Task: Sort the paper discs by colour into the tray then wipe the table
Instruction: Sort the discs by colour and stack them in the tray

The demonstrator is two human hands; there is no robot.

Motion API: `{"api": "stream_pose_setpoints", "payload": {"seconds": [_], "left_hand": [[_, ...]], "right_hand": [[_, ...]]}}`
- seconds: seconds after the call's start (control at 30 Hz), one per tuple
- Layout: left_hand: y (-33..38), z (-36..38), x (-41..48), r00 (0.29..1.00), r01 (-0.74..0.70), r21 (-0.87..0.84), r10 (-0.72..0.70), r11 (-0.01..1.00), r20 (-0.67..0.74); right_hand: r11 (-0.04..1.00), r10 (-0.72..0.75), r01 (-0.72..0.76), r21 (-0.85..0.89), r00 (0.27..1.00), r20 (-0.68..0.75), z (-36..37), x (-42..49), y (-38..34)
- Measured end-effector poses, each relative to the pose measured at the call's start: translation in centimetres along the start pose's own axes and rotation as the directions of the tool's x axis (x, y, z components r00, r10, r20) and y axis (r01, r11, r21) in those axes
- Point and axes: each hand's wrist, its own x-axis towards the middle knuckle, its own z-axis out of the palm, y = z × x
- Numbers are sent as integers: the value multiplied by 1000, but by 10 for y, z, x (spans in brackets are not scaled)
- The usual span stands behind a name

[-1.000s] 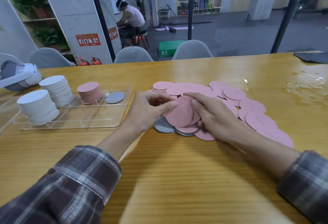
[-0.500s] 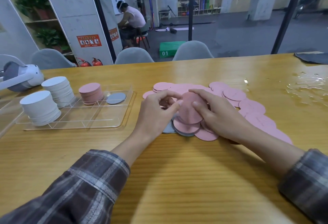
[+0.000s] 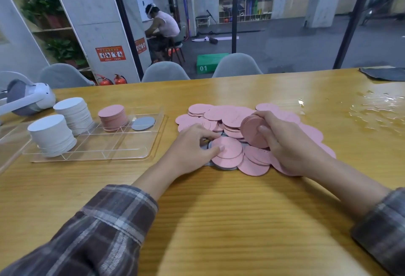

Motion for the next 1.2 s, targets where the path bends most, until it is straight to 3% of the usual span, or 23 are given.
{"api": "stream_pose_setpoints", "payload": {"seconds": [0.13,0.4,0.67,0.83,0.9,1.0,1.1,1.2], "left_hand": [[-1,-6,-3,1000,1,-45,-1,999,2],[0,-6,2,994,87,-526,-105,846,-5],[24,11,0,975,163,-651,-223,741,-9],[32,11,-2,957,213,-701,-291,681,9],[31,11,-3,965,192,-642,-262,742,-14],[26,12,-4,986,22,-286,-68,958,-151],[22,7,-6,976,-90,-96,69,991,-207],[9,0,-7,989,-67,7,67,998,-133]], "right_hand": [[999,4,-4,43,1000,-16,0,2,-2],[969,35,-25,246,999,-36,6,3,-1],[815,81,-84,574,996,30,15,5,-7],[894,-6,3,449,1000,6,16,4,-8],[922,-17,17,387,1000,-4,15,4,-8],[953,-19,27,301,999,-29,13,2,-10],[970,-20,34,240,998,-61,9,1,-11],[984,-10,25,178,996,-86,5,2,-8]]}}
